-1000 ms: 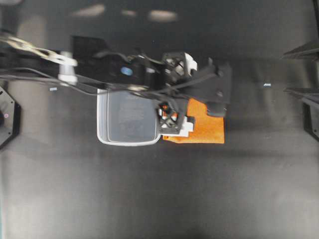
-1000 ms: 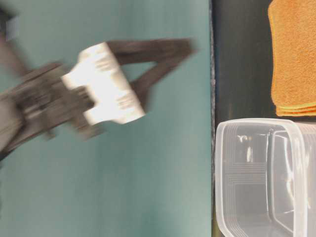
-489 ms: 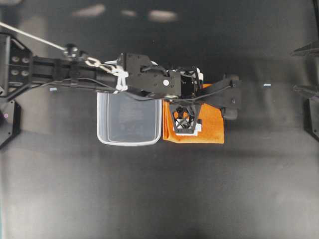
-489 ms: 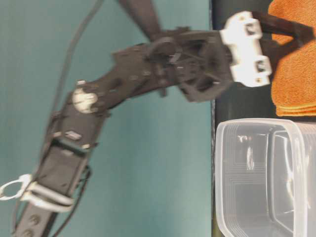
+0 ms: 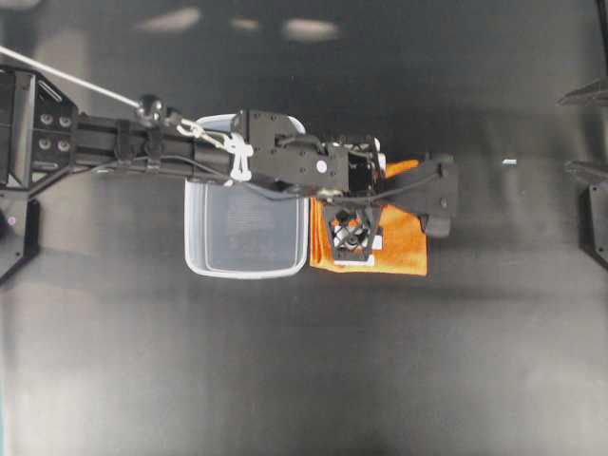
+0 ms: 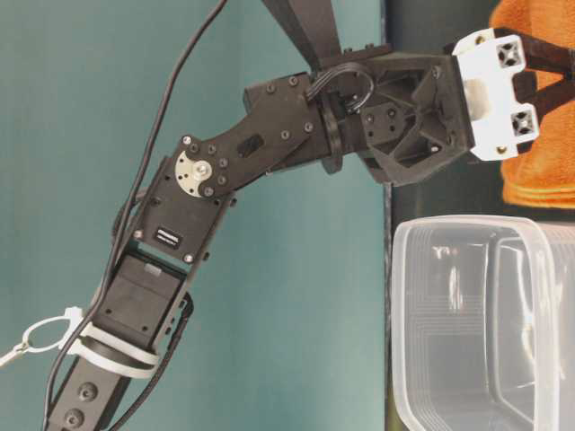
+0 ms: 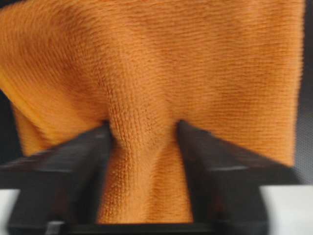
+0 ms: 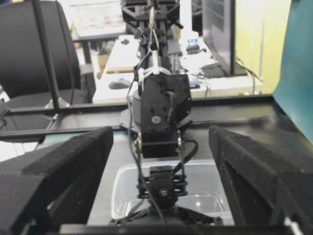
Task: Place the orange towel into the container with the left arm.
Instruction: 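Close the left gripper on the towel's center and pinch it, then lift the towel and carry it left over the clear container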
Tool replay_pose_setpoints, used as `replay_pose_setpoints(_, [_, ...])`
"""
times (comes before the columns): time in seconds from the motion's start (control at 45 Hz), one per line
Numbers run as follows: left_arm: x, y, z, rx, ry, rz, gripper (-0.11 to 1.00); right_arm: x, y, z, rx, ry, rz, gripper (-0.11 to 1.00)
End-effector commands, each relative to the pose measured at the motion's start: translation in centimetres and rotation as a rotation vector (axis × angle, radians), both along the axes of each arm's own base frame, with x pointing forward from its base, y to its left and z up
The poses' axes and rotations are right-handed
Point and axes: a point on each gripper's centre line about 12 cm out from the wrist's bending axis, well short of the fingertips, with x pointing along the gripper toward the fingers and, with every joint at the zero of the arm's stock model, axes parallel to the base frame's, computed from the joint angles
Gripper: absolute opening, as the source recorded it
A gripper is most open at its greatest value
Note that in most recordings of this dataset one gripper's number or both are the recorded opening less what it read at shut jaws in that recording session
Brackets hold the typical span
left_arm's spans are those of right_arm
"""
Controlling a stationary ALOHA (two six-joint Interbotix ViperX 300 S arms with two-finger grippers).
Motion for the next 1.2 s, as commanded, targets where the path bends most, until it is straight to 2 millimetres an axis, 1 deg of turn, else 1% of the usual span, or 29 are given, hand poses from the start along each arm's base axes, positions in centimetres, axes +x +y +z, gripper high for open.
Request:
replay_pose_setpoints(0.0, [0.2, -0.5, 1.5, 0.003, -0.029, -0.012, 0.36, 0.1, -0.1, 0.3, 0.001, -0.008, -0.003, 0.76])
replay_pose_setpoints(0.067, [0.3, -0.5, 2.7, 0.003, -0.054, -0.012, 0.19, 0.1, -0.1, 0.3, 0.001, -0.009, -0.003, 0.76])
replay_pose_setpoints(0.089, [0.3, -0.5, 3.5, 0.003, -0.066, -0.012, 0.13, 0.0, -0.1, 0.3, 0.001, -0.011, -0.005, 0.76])
replay_pose_setpoints(0.133, [0.3, -0.4, 4.8, 0.003, -0.089, -0.01, 0.06, 0.0, -0.1, 0.4, 0.001, -0.012, -0.003, 0.76])
replay_pose_setpoints(0.289, [-0.4, -0.3, 9.7, 0.003, -0.146, -0.005, 0.06, 0.0, -0.1, 0.5, 0.001, -0.015, -0.003, 0.76])
replay_pose_setpoints(0.333, [-0.8, -0.3, 11.8, 0.004, -0.166, -0.004, 0.06, 0.0, 0.0, 0.5, 0.0, -0.015, -0.003, 0.76])
replay_pose_setpoints(0.378, [-1.4, -0.3, 13.5, 0.004, -0.175, -0.002, 0.06, 0.0, 0.0, 0.5, 0.0, -0.015, -0.003, 0.76])
replay_pose_setpoints(0.445, [-2.6, -0.2, 16.4, 0.005, -0.184, 0.0, 0.06, 0.0, 0.0, 0.5, 0.001, -0.017, -0.003, 0.76])
replay_pose_setpoints(0.533, [-4.5, 0.0, 19.2, 0.005, -0.18, 0.008, 0.06, 0.0, 0.0, 0.5, 0.001, -0.017, -0.003, 0.76])
replay_pose_setpoints(0.556, [-5.4, 0.1, 20.1, 0.006, -0.174, 0.01, 0.06, 0.0, 0.0, 0.5, 0.001, -0.018, -0.003, 0.76])
replay_pose_setpoints(0.622, [-7.0, 0.3, 21.1, 0.006, -0.143, 0.017, 0.06, 0.0, 0.0, 0.5, 0.001, -0.017, -0.003, 0.76])
replay_pose_setpoints(0.689, [-8.4, 0.6, 21.0, 0.007, -0.098, 0.025, 0.06, 0.0, 0.0, 0.5, 0.001, -0.017, -0.003, 0.76])
replay_pose_setpoints(0.711, [-9.2, 0.7, 20.8, 0.007, -0.077, 0.028, 0.06, 0.0, -0.1, 0.4, 0.001, -0.014, -0.003, 0.76])
replay_pose_setpoints(0.8, [-11.0, 1.1, 19.5, 0.007, -0.023, 0.038, 0.06, 0.0, -0.1, 0.4, 0.001, -0.014, -0.003, 0.76])
replay_pose_setpoints(0.889, [-12.8, 1.4, 18.5, 0.007, -0.005, 0.046, 0.06, 0.0, 0.0, 0.4, -0.001, -0.017, -0.003, 0.76])
replay_pose_setpoints(1.022, [-14.5, 1.6, 17.2, 0.007, -0.04, 0.046, 0.06, -0.1, -0.1, 0.5, 0.004, -0.025, -0.003, 0.76])
replay_pose_setpoints(1.178, [-15.6, 1.6, 16.0, 0.008, -0.087, 0.044, 0.06, -0.1, -0.1, 0.5, 0.01, -0.025, -0.003, 0.76])
